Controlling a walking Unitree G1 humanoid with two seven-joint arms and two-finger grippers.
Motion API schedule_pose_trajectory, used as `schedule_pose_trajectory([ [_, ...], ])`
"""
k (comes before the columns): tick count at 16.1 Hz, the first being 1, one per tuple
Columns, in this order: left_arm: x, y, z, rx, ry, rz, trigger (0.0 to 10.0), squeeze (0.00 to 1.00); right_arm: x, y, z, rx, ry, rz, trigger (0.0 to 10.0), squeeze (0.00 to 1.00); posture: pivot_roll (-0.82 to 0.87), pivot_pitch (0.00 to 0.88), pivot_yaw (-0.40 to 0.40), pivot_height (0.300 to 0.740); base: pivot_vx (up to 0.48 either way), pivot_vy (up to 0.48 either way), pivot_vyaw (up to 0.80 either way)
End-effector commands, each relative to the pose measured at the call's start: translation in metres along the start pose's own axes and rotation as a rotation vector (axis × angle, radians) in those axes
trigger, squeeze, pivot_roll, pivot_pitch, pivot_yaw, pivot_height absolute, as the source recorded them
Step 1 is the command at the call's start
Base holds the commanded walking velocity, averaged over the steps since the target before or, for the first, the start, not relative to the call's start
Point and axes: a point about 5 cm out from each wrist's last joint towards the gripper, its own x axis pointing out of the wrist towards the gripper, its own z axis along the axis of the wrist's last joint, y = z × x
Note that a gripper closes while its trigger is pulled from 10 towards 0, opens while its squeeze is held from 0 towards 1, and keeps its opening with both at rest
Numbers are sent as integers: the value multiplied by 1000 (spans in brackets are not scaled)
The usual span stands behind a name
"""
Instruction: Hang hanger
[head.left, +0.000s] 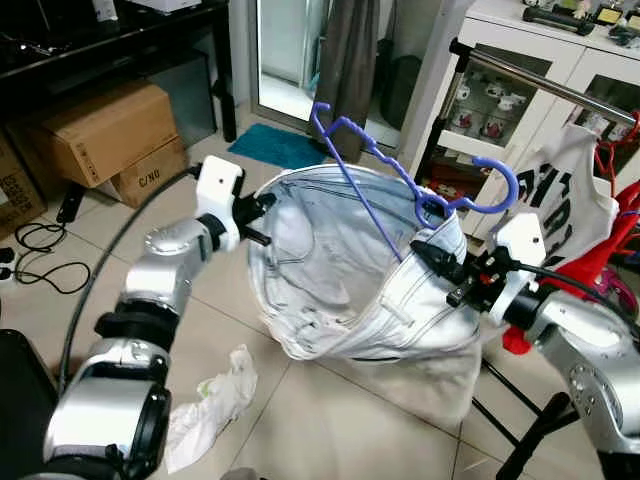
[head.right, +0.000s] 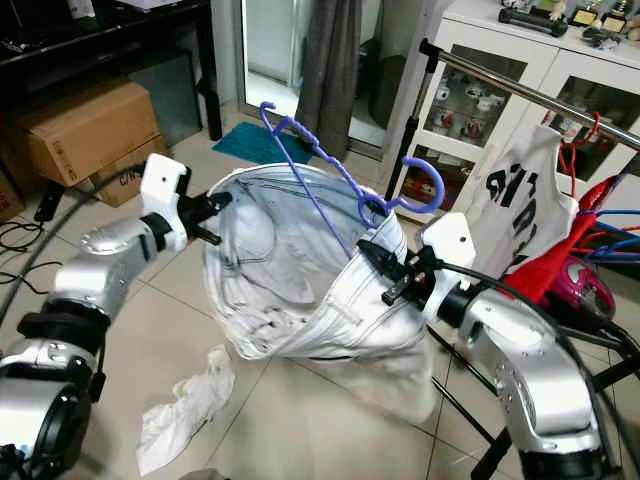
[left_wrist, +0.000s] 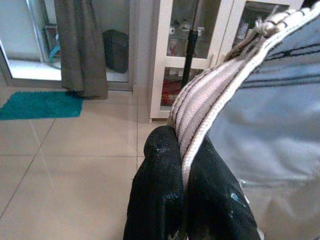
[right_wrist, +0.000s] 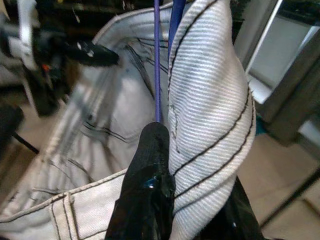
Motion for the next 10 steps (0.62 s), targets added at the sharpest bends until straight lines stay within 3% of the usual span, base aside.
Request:
schedule_pose_trajectory([
  [1,-1,-2,8,60,-32,-24,10000,580,1,-6,8,-75,22,-9,10000,0,47,0,-71,740,0,0,0],
  [2,-5,-4,7,70,-29,-60,10000,1000,2,-10,8,-124,57,-17,10000,0,45,0,-72,740,0,0,0],
  [7,-23,-1,8,148,-57,-123,10000,1000,9,-19,16,-143,63,-13,10000,0,57,0,-96,740,0,0,0],
  [10,-42,5,7,92,-93,-178,10000,1000,14,-20,19,-140,57,10,10000,0,61,0,-101,740,0,0,0],
])
